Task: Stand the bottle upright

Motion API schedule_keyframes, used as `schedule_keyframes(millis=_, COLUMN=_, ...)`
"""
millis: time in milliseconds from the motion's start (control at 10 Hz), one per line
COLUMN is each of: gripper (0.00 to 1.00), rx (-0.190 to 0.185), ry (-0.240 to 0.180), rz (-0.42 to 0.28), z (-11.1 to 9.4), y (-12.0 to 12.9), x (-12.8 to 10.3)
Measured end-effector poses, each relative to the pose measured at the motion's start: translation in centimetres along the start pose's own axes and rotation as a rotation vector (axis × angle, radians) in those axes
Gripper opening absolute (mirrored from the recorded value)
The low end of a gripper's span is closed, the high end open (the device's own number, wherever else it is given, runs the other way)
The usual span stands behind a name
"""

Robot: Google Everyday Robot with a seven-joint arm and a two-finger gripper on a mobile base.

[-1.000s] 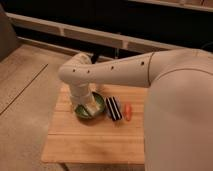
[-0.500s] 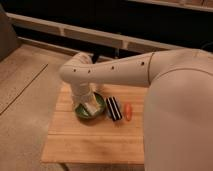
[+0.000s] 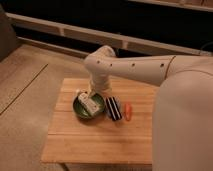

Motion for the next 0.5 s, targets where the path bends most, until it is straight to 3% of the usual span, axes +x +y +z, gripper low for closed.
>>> schedule_keyframes(millis=200, gripper=0.65, rx=-0.030, ry=0.014, rz=-0.078, z=0.3, y=-0.8, x=-2.2)
schedule_keyframes(millis=500, gripper=0.65, rx=-0.025, ry=0.120, rz=-0.251, z=1.3, y=0.5, x=-4.4)
